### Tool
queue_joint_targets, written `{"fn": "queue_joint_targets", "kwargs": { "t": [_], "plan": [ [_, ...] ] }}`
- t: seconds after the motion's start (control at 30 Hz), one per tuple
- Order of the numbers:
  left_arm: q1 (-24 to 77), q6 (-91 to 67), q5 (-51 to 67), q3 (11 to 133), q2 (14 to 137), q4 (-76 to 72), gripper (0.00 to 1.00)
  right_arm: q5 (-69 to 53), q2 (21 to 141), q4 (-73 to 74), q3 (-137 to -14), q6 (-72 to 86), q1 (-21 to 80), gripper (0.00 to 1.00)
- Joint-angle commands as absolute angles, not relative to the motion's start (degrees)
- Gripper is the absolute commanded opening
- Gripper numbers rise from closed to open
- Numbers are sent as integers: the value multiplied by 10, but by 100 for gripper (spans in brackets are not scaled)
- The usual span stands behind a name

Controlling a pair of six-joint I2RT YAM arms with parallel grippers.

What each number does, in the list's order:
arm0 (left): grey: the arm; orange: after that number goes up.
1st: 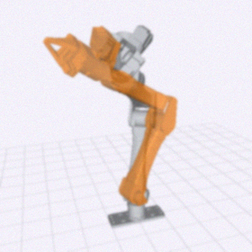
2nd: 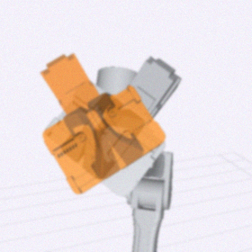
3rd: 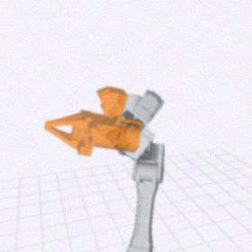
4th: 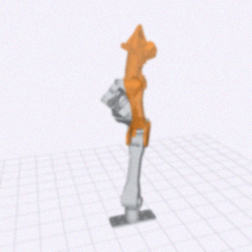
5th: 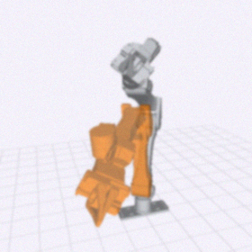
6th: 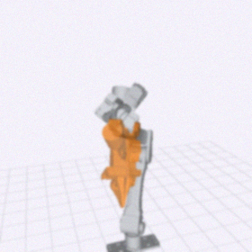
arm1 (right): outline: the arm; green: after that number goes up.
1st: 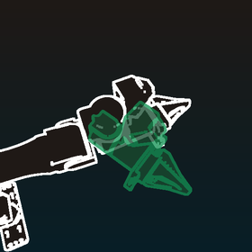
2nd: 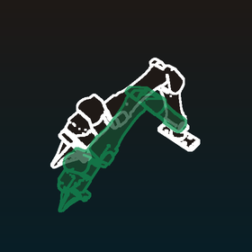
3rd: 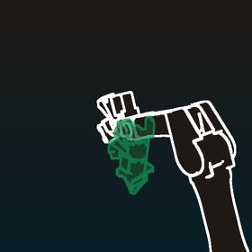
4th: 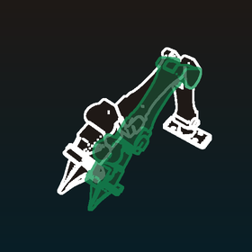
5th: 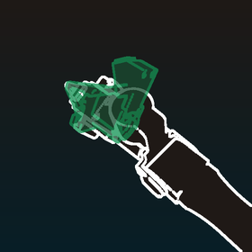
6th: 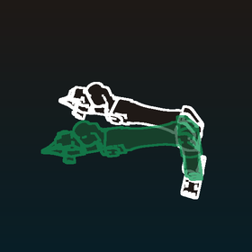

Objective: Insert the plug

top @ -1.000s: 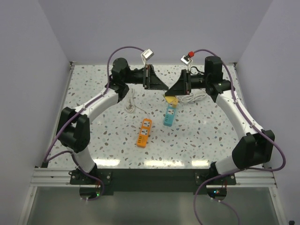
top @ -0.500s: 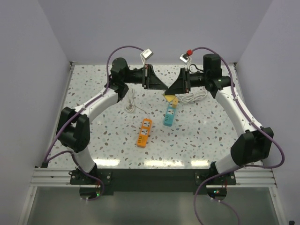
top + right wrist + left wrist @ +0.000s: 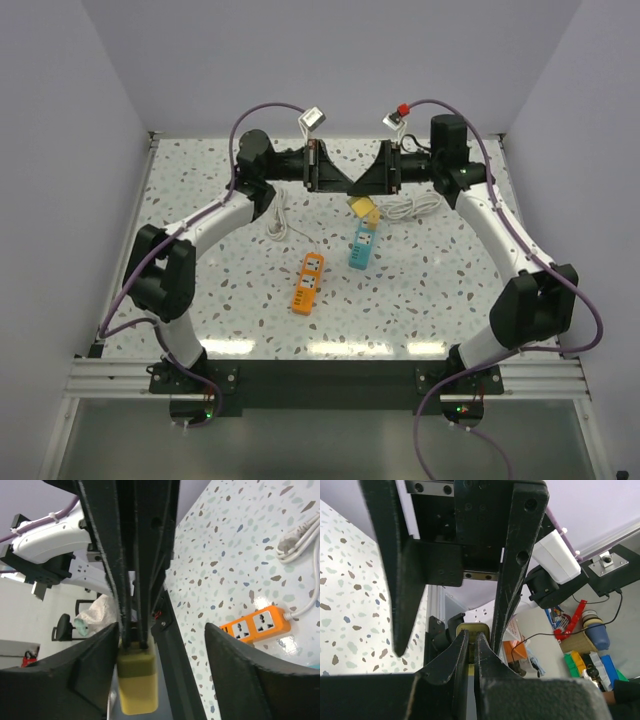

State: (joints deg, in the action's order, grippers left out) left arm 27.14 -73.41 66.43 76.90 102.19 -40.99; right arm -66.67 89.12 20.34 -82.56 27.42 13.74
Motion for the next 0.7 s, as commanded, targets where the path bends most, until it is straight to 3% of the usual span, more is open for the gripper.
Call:
{"fn": "queue_joint_targets", "kwargs": {
  "t": [0.0,0.07,0.27,0.4,0.67],
  "plan": [
    [270,-761,668,767,1019,-475,0,-642,869,154,-811,301,131,74],
    [262,-764,666,763,1019,-479,0,-636,861,149,-807,301,122,78],
    [243,-763,647,760,1020,-476,0,-622,819,2,-760,422,75,80],
    [240,-763,625,769,1033,-481,0,-612,806,-6,-766,432,69,80],
    [237,-757,505,831,1048,-497,0,-484,732,-133,-671,550,69,80]
  ]
}}
